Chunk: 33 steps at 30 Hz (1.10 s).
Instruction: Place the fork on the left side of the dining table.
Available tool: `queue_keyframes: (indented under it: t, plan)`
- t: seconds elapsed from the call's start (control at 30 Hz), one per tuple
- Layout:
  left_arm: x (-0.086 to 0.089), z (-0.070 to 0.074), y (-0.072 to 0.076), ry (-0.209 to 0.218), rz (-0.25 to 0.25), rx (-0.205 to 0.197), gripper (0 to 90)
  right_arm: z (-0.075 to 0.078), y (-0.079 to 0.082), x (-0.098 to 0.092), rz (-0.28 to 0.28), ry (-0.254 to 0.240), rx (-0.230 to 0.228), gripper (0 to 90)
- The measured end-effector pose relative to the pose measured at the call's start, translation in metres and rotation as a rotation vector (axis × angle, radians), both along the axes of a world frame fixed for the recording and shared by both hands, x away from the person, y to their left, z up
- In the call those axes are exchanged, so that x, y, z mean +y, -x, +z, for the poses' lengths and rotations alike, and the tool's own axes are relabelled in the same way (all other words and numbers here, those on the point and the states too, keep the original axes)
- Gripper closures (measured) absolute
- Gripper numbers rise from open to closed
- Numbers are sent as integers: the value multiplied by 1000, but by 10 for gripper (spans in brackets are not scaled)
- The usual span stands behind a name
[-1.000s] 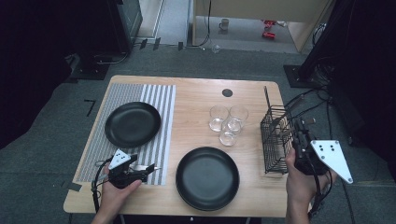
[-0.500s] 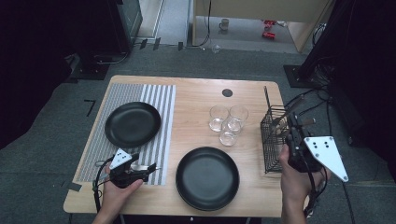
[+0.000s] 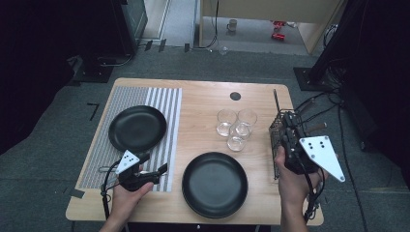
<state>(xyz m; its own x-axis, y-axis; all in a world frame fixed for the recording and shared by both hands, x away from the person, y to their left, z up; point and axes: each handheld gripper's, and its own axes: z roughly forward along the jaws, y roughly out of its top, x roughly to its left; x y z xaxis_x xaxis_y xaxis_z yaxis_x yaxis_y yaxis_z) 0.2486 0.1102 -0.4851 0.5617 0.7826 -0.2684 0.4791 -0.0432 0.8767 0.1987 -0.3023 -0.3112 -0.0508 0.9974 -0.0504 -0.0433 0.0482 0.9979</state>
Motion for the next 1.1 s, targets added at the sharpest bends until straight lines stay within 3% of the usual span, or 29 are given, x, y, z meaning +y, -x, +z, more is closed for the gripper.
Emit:
queue_keyframes:
  t: [0.07,0.23,0.37,0.6,0.77,0.87,1.1]
  plan:
    - [-8,2,0,0,-9,-30,152,0,0,5,12,-7,-1,882]
    - [-29,6,1,-49,-37,-50,152,-1,-2,21,52,-23,-4,882]
    - [-48,11,0,-56,-58,-72,152,-2,-4,36,89,-23,-3,881]
    - [-83,15,-4,-36,-130,-77,157,-8,-9,62,152,-36,12,881]
    - [-104,21,-5,-26,-159,-116,164,-13,-11,81,197,-53,24,881]
    - [-117,27,-7,-13,-151,-146,232,-16,-12,93,227,-64,34,881]
    - [-135,32,-9,-1,-183,-173,325,-24,-14,108,289,-97,59,880]
